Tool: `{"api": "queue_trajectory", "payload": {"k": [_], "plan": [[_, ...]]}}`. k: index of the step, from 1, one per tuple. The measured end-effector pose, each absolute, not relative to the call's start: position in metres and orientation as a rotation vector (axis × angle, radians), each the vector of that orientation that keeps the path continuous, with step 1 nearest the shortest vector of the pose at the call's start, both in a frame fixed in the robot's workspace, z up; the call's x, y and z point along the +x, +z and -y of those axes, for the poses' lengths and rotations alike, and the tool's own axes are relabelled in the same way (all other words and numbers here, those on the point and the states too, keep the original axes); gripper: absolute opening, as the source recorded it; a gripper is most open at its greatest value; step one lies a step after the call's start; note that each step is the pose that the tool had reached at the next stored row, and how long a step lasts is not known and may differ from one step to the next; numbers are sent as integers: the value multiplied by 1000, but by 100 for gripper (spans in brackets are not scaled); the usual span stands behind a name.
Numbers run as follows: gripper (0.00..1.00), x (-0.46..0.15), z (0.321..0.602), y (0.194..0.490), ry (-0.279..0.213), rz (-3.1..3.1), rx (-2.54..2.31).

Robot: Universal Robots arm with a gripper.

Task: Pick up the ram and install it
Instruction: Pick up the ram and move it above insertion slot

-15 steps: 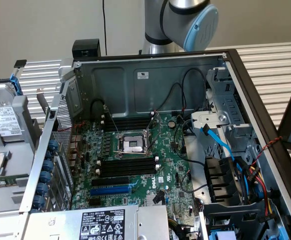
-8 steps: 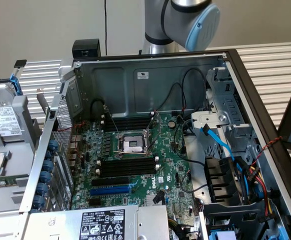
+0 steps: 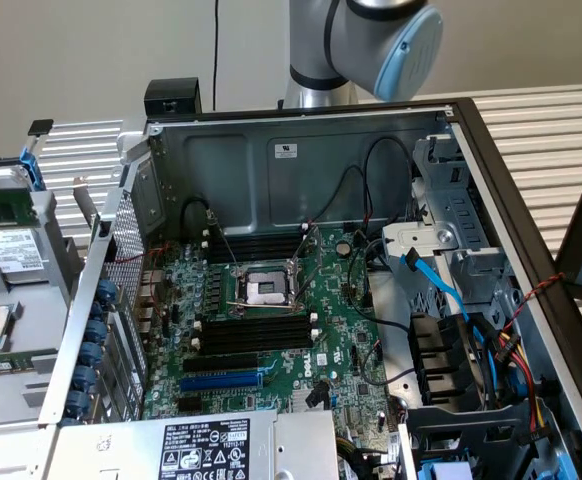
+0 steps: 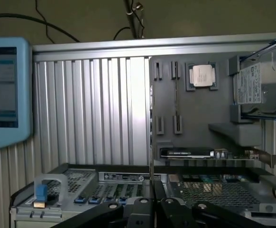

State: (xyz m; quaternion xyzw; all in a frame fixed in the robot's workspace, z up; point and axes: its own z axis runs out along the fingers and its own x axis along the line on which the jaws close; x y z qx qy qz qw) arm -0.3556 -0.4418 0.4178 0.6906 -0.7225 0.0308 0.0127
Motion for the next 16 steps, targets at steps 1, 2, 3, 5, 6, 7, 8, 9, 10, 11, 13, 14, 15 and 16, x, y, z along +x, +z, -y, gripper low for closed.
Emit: {"api": "queue_trajectory", "payload": {"k": [1,2,3,5,6,7,8,9,10,11,13,14,15,16], "plan": [[12,-351,442,418,96,2251,2152],[12,-347,442,418,95,2251,2152],[12,-342,442,418,94,2251,2151],[12,-333,442,418,92,2250,2151],[12,-328,442,418,91,2249,2150],[12,-324,442,418,90,2249,2150],[12,-319,442,418,89,2248,2149],[12,-315,442,418,88,2248,2149],[12,-310,442,418,88,2247,2149],[12,-305,442,418,87,2247,2149],[12,-296,443,418,87,2247,2148],[12,-292,443,418,87,2247,2148],[12,-287,443,418,87,2247,2149],[12,-283,443,418,87,2247,2149]]}}
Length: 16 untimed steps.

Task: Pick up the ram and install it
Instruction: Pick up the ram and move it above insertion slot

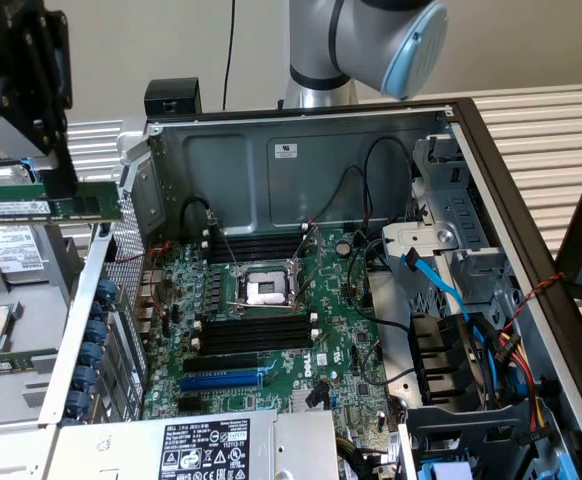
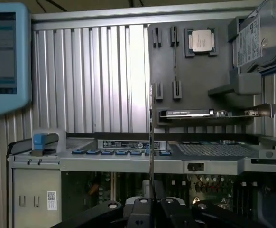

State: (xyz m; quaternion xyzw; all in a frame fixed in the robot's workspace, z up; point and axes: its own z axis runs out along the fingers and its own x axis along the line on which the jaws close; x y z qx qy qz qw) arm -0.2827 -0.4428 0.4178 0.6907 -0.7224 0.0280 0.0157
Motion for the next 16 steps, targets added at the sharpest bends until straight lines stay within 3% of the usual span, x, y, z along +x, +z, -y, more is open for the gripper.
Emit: {"api": "queue_trajectory", "payload": {"k": [16], "plan": [[12,-210,444,418,86,2247,2148]]}}
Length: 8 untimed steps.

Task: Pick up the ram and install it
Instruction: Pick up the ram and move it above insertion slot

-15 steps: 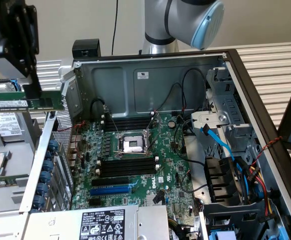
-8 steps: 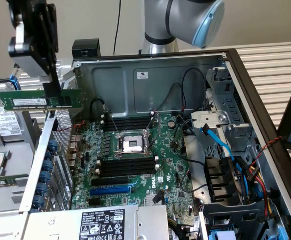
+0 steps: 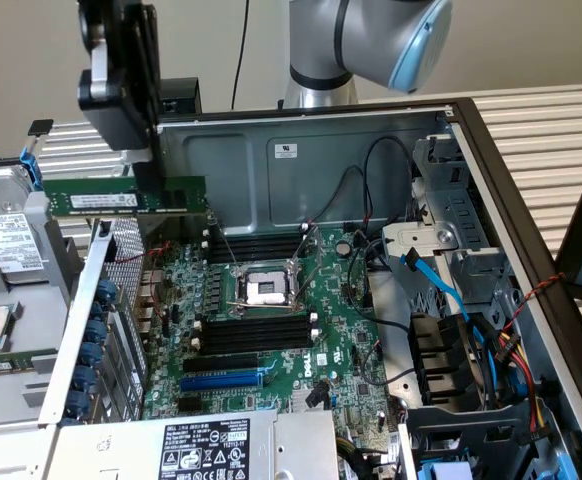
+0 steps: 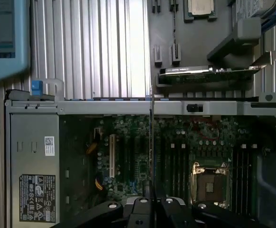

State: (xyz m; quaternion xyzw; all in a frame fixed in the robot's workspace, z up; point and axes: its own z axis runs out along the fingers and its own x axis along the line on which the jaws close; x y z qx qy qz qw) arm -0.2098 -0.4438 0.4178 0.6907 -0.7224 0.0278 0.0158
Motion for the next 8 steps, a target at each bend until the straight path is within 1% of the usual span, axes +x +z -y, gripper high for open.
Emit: {"api": "queue_trajectory", "payload": {"k": [8], "plan": [[12,-173,444,418,86,2247,2148]]}}
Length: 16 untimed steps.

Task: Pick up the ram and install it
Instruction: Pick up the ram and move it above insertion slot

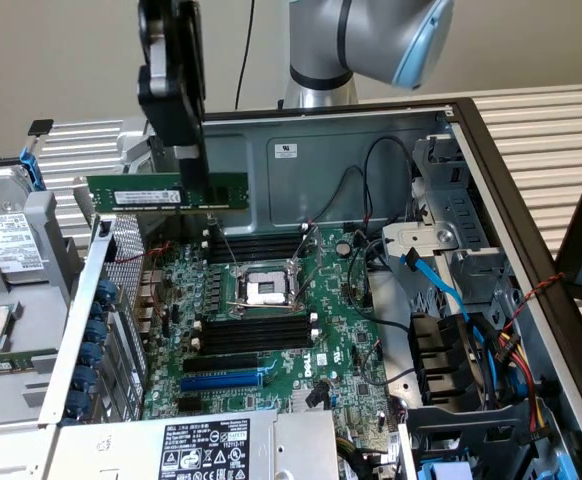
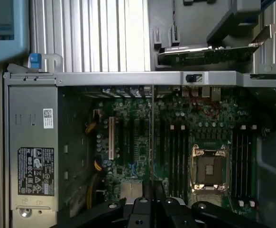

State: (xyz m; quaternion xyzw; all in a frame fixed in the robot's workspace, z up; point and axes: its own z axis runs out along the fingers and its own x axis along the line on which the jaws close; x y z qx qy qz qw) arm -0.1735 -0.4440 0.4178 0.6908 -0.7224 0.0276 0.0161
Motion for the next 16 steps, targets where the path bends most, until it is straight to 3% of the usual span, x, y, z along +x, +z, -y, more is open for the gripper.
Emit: {"api": "queue_trajectory", "payload": {"k": [16], "plan": [[12,-113,425,415,85,2245,2150]]}}
